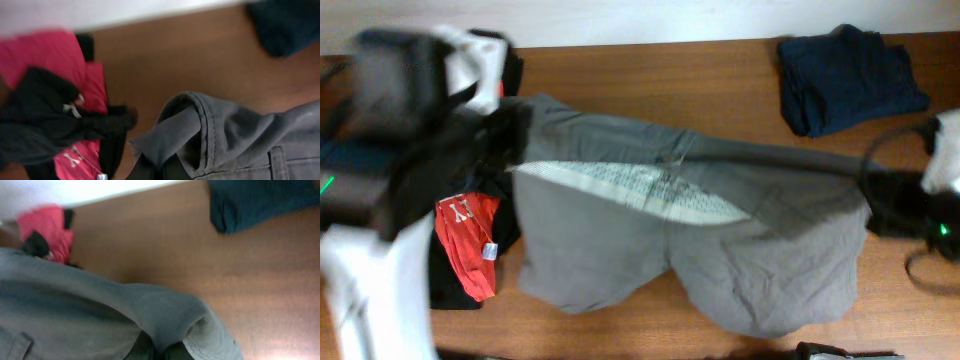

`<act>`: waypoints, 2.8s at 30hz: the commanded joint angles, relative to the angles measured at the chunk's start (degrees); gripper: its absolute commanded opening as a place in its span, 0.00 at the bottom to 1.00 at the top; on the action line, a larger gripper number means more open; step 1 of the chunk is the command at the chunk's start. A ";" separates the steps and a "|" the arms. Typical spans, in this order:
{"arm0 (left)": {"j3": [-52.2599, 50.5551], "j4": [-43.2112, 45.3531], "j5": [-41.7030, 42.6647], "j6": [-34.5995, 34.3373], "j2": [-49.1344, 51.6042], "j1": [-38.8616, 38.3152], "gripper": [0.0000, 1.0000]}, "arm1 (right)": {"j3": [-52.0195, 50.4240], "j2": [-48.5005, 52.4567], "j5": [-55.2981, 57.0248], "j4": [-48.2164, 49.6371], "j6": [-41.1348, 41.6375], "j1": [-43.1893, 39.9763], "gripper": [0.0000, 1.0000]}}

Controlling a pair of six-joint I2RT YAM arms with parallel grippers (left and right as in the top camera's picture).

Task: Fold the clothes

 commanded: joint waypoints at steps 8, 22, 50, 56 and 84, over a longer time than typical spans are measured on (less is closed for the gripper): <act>-13.64 14.43 -2.62 -0.59 23.65 0.11 0.01 | -4.61 27.50 0.52 13.75 -2.93 4.15 0.04; -13.64 59.82 -2.54 -0.57 39.32 -1.22 0.99 | -4.61 50.84 0.50 55.89 -2.69 12.59 0.97; -2.67 26.10 -6.56 11.13 47.23 -1.03 0.98 | -16.09 48.59 11.96 44.22 -0.72 20.28 0.84; -2.67 28.02 -8.48 11.15 49.55 -1.01 0.91 | -19.10 48.59 23.39 50.53 1.07 21.31 0.70; -1.77 57.33 -12.92 4.35 49.64 -1.64 0.01 | -14.16 47.34 31.41 80.67 -1.40 20.87 0.04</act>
